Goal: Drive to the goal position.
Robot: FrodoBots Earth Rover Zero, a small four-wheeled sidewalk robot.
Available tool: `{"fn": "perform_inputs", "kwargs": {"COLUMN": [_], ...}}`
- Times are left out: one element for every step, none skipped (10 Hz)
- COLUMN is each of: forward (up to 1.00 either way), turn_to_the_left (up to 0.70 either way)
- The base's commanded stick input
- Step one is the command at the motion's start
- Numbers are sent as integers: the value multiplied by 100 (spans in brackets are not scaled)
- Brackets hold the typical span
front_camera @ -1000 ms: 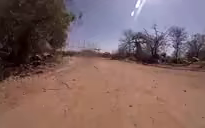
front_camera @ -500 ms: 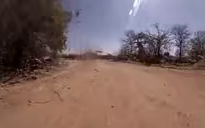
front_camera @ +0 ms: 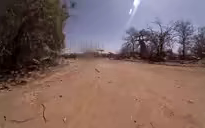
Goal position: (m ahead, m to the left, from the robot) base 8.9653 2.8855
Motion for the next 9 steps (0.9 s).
{"fn": "perform_inputs", "kwargs": {"forward": [100,100,100,100,100,100,100,100,100], "turn_to_the_left": [0,0,0,0,0,0,0,0,0]}}
